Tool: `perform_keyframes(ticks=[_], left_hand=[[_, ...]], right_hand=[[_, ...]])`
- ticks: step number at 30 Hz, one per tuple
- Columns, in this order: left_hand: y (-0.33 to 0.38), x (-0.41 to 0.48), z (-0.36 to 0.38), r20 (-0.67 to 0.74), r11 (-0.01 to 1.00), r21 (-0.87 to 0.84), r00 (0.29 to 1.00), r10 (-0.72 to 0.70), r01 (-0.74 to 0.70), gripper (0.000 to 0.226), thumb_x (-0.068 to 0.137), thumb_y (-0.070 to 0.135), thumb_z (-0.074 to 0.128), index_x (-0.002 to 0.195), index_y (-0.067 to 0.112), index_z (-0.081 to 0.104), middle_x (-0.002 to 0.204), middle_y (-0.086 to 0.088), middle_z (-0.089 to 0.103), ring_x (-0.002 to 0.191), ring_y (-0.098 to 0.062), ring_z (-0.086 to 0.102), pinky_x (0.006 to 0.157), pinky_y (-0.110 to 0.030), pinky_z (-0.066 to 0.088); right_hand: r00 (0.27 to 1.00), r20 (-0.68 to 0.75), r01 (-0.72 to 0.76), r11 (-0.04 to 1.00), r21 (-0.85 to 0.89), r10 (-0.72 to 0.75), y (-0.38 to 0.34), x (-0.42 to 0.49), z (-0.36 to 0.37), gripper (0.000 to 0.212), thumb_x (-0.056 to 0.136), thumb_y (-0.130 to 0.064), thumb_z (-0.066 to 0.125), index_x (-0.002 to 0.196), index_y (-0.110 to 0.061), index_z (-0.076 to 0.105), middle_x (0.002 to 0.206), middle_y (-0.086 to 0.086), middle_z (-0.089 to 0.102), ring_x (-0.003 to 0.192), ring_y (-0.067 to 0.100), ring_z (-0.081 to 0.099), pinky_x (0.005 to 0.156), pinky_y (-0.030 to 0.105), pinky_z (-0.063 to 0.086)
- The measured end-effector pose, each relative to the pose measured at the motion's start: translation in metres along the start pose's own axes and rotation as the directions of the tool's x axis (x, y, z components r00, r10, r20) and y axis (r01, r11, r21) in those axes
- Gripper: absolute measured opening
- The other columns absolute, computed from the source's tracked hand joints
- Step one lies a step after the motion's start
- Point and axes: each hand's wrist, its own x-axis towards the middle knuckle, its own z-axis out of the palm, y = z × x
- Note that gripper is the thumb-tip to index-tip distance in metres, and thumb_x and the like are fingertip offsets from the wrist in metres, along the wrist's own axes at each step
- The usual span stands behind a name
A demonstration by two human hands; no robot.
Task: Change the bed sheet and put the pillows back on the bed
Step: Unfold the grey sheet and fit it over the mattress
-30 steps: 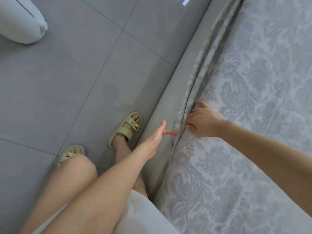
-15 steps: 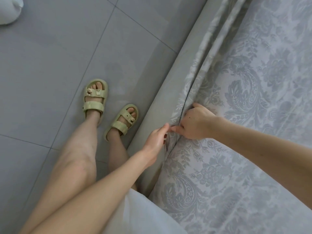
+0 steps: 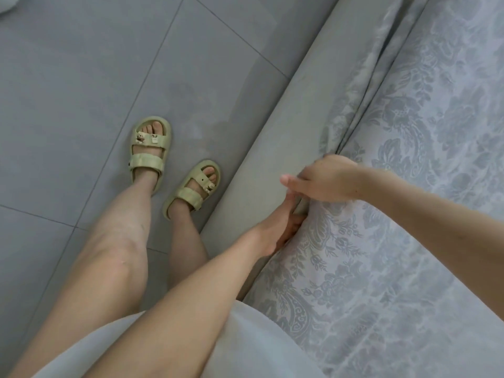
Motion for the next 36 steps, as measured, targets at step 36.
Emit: perform_keyframes(ticks=[36], left_hand=[[-0.004, -0.022, -0.03, -0.05, 0.969, 0.084, 0.972, -0.228, 0.232, 0.094, 0.088, 0.071, -0.001, 0.133, 0.005, 0.05, 0.135, -0.013, 0.054, 0.121, -0.026, 0.052, 0.094, -0.031, 0.043]], right_hand=[[0.966, 0.187, -0.122, 0.955, -0.27, 0.176, 0.018, 0.03, 0.01, 0.087, 0.088, -0.074, 0.009, 0.142, -0.013, 0.039, 0.148, 0.006, 0.041, 0.135, 0.025, 0.038, 0.104, 0.035, 0.033]])
